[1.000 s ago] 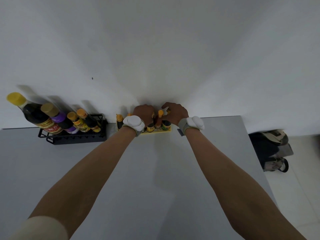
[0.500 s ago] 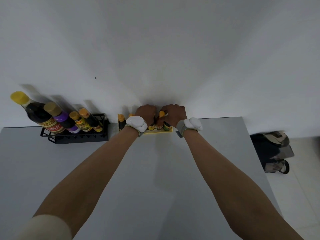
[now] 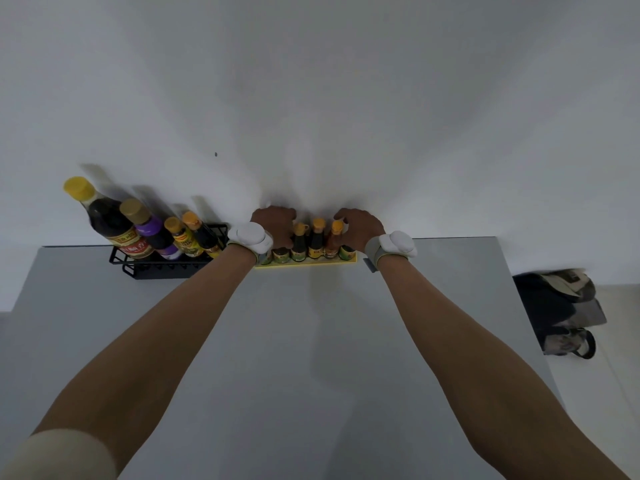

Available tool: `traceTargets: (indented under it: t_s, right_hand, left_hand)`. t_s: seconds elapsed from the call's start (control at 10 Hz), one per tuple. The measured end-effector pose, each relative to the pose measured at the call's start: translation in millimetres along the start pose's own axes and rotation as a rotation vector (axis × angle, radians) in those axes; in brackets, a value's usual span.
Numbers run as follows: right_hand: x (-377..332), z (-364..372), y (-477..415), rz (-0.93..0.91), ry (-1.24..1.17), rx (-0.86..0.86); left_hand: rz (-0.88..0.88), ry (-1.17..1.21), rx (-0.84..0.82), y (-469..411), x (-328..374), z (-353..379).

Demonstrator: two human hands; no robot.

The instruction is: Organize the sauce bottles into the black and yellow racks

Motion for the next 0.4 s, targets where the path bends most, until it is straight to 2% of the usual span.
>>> traceTargets:
  t_s: [0.2,0.3,0.4]
  right_hand:
    - [-5.1,-3.7,13.2,0.002,0.049,0.014]
    - [-8.3,-11.4,21.7,-0.004,0.048,0.023]
    - [-13.9,-23.5,29.9,-0.021,-0.033,0.063]
  left_hand:
    - [-0.057,-0.083,0.021,20.3,-18.4,-4.4]
    - [-0.090,-0.019,0.046,32.2,-20.6,-14.2]
    - [-0.137,0.190,0.077,44.3,-27.0,-20.9]
Point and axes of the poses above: each hand's wrist, its own y-axis away from the middle knuckle, its own z-axis out of the palm, x = y × z, the point moved 9 cm from there along -y, towards the middle knuckle
